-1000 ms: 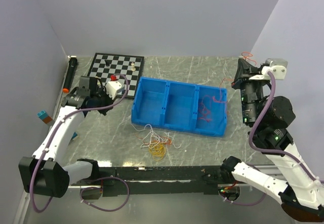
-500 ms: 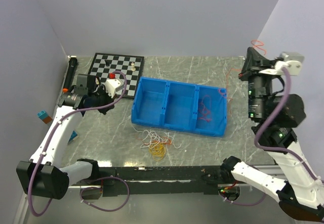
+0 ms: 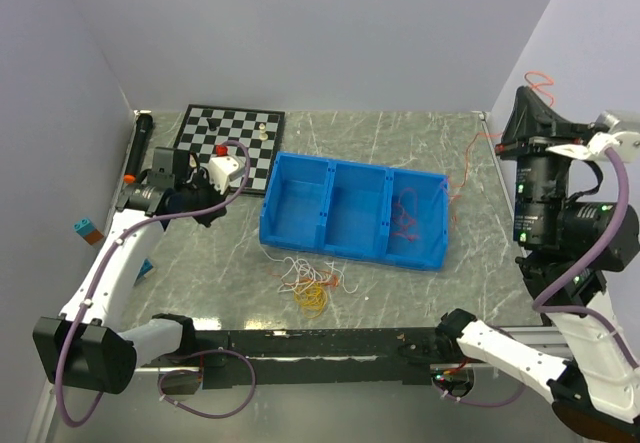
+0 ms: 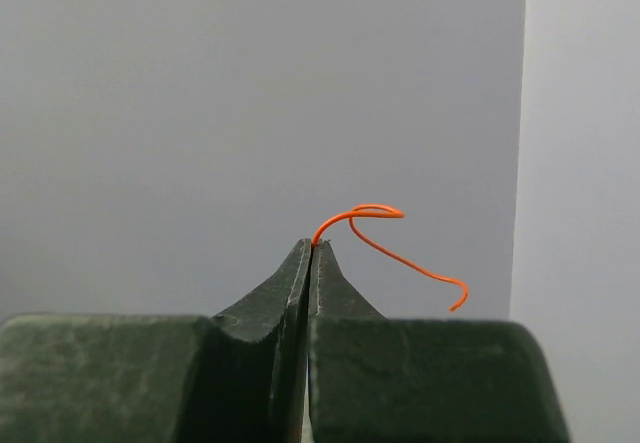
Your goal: Untangle the cables
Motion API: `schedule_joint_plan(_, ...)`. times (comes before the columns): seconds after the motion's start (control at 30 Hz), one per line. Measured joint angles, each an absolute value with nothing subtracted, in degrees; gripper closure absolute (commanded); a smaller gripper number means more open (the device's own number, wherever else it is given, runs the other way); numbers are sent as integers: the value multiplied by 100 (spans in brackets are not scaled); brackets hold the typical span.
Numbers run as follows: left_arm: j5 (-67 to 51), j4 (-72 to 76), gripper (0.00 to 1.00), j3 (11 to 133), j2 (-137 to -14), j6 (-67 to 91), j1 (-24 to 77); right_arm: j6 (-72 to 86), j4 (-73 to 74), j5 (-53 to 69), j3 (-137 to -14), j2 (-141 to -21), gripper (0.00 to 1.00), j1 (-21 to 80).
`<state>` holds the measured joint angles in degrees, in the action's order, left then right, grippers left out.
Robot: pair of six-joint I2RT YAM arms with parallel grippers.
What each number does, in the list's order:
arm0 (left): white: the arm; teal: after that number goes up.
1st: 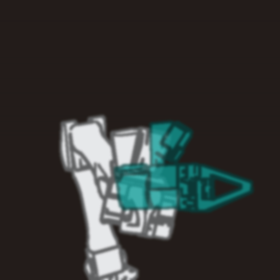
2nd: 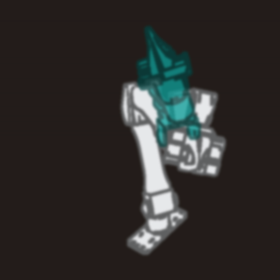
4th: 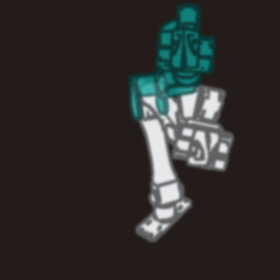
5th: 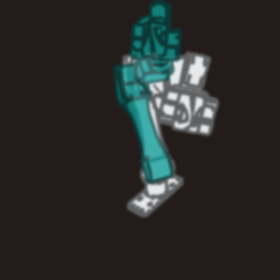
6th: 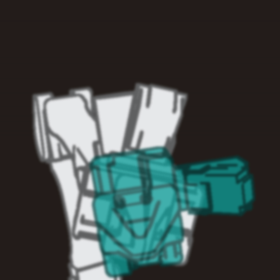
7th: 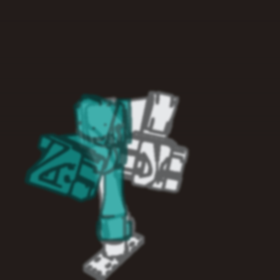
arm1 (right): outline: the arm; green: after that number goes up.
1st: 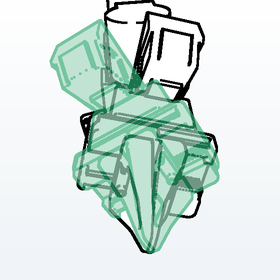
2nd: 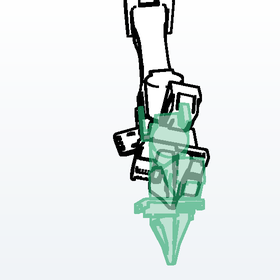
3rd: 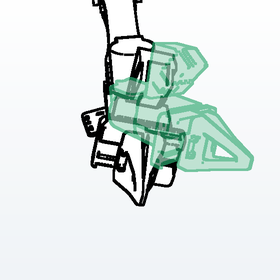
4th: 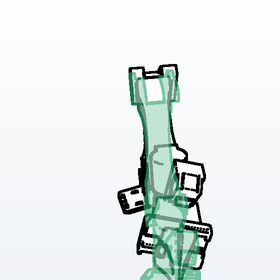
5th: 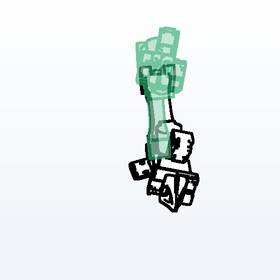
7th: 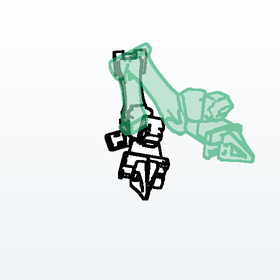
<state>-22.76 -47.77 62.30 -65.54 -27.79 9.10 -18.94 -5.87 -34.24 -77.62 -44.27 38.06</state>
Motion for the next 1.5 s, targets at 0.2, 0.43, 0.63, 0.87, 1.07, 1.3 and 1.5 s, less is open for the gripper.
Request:
schedule_joint_plan(0.2, -2255, -4731, 99, 6020, -6554, -2777, 910, -2071, -639, -3315, -8335, -4683, 100, 3804)
schedule_joint_plan(0.43, -2167, -4692, 99, 5968, -6554, -2777, 921, -2436, -1162, -3347, -8326, -4582, 100, 3802)
schedule_joint_plan(0.63, -2117, -4630, 99, 5902, -6554, -2775, 921, -2759, -1446, -3293, -8713, -4595, 100, 3802)
schedule_joint_plan(0.87, -2106, -4589, 99, 5887, -6630, -2770, 923, -2849, -1870, -3085, -8674, -4254, 100, 3800)
schedule_joint_plan(1.07, -2064, -4530, 99, 5843, -6630, -2770, 926, -2724, -1839, -2969, -8777, -4215, 100, 3800)
schedule_joint_plan(1.3, -2062, -4521, 99, 5837, -6659, -2755, 926, -2344, -1651, -2941, -8215, -4270, 100, 3800)
schedule_joint_plan(1.5, -2005, -4484, 99, 5758, -6659, -2757, 926, -1977, -1518, -2932, -7767, -4534, 100, 3800)
